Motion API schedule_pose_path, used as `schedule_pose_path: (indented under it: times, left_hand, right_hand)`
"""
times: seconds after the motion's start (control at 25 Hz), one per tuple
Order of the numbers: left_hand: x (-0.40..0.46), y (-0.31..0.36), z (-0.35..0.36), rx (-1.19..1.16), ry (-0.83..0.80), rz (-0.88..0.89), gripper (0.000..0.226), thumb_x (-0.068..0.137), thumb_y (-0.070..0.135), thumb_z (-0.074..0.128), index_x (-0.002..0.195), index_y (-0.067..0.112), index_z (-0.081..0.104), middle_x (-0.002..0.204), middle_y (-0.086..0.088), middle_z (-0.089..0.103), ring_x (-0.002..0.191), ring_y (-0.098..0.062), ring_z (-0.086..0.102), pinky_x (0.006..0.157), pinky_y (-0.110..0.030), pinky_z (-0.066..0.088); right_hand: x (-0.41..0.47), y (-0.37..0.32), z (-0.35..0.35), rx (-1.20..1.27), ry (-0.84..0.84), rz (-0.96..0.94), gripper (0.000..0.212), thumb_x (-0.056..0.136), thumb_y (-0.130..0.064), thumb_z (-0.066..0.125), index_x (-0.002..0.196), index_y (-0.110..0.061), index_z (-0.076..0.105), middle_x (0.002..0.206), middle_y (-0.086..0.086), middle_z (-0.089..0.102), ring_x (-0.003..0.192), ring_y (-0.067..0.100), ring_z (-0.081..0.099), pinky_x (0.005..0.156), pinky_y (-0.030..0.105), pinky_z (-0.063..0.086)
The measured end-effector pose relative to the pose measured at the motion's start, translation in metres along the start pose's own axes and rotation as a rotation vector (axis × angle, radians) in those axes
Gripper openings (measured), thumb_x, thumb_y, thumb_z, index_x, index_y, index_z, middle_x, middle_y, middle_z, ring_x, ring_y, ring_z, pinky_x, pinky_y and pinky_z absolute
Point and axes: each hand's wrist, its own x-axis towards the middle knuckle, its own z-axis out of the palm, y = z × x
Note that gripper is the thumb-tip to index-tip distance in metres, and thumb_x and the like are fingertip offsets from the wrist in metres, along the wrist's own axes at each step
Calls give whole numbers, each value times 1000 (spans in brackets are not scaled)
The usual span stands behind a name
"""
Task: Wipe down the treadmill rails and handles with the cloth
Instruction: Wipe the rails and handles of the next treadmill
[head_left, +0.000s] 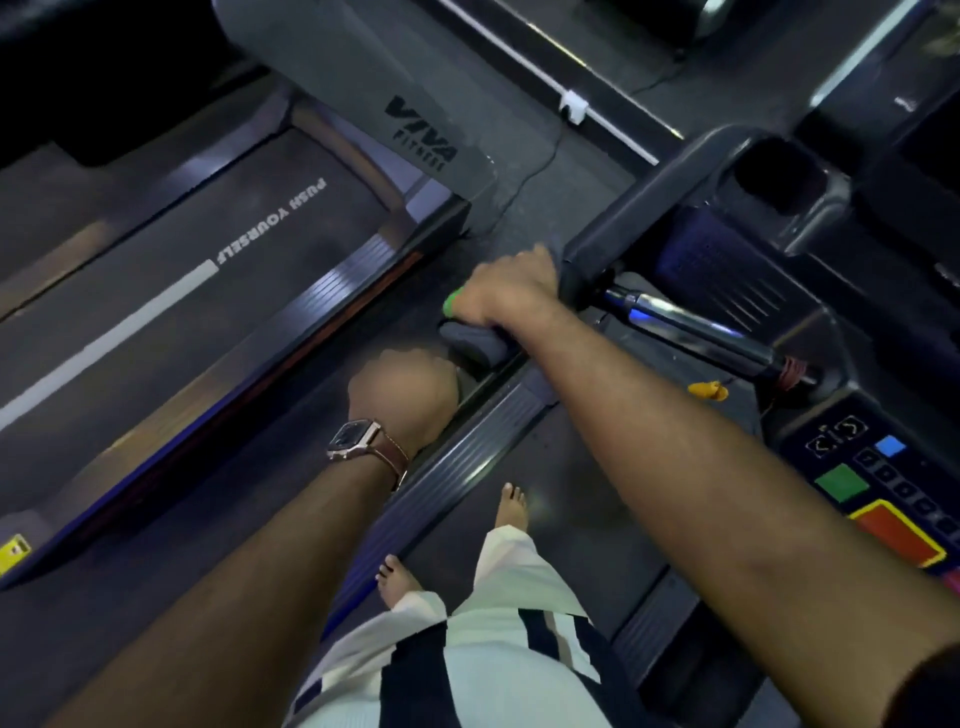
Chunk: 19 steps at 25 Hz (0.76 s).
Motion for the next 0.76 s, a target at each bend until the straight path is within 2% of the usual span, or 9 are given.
schedule_pose_path:
  times: [0.12, 0.24, 0.32, 0.4, 0.44, 0.52, 0.56, 0.68, 0.76]
  left_hand:
    - [1, 2, -2, 2, -26, -65, 36, 91, 31, 40, 91, 4, 64, 99, -24, 65, 89, -44, 61, 68, -40, 44]
    - [5, 4, -1, 15, -21, -92, 41, 92, 36, 38, 88, 6, 65, 97, -23, 65, 88, -44, 62, 65, -38, 42]
    - [5, 4, -3, 27, -21, -98, 40, 91, 37, 38, 82, 9, 64, 90, -19, 66, 82, -41, 62, 61, -35, 37]
    - [5, 3, 0, 58, -21, -75, 39, 91, 39, 38, 79, 12, 62, 86, -16, 66, 77, -37, 61, 58, -32, 35]
    - [5, 2, 0, 85, -25, -67, 39, 91, 40, 38, 79, 12, 62, 85, -15, 66, 77, -37, 61, 58, -32, 34]
    - [3, 1, 2, 120, -7, -73, 42, 91, 41, 36, 78, 12, 63, 83, -13, 65, 75, -36, 61, 57, -31, 34]
    - [3, 1, 2, 121, 2, -81, 44, 89, 42, 33, 75, 12, 62, 79, -12, 64, 70, -34, 59, 56, -31, 33]
    - [6, 4, 2, 110, 7, -110, 44, 84, 43, 31, 70, 13, 60, 73, -12, 63, 59, -30, 49, 54, -30, 33]
    - [5, 5, 5, 136, 14, -120, 44, 84, 43, 34, 76, 12, 64, 78, -14, 65, 65, -34, 56, 55, -31, 33]
  right_hand:
    - [3, -4, -1, -72, -229, -249, 67, 90, -66, 41, 132, -16, 59, 138, 12, 57, 124, 31, 54, 93, 34, 40]
    - [15, 8, -13, -191, -387, -395, 51, 98, -45, 49, 129, -6, 58, 133, 15, 60, 114, 30, 60, 77, 27, 40]
    - [28, -3, -17, -44, -552, -412, 19, 102, -18, 52, 110, -6, 64, 100, 0, 74, 82, 10, 67, 70, 13, 46]
    - [36, -11, -14, 87, -750, -552, 22, 96, -7, 57, 75, -9, 58, 56, -15, 68, 47, -6, 53, 64, 9, 47]
    - [35, -12, -10, 72, -822, -624, 19, 90, -9, 61, 71, -5, 58, 59, -12, 69, 50, -4, 52, 63, 16, 47]
    - [53, -5, 5, 8, -839, -714, 20, 85, -9, 69, 91, 10, 66, 85, 12, 70, 74, 12, 54, 71, 33, 49]
    - [64, -6, 6, -15, -792, -704, 21, 89, -7, 68, 100, 10, 65, 94, 13, 64, 83, 17, 51, 77, 36, 47]
    - [76, -7, 5, -215, -663, -711, 32, 100, -13, 55, 122, 9, 62, 112, 14, 61, 99, 21, 53, 90, 31, 45]
    - [65, -15, 11, -338, -652, -862, 35, 104, -10, 45, 130, 11, 54, 128, 17, 58, 103, 19, 48, 91, 29, 44]
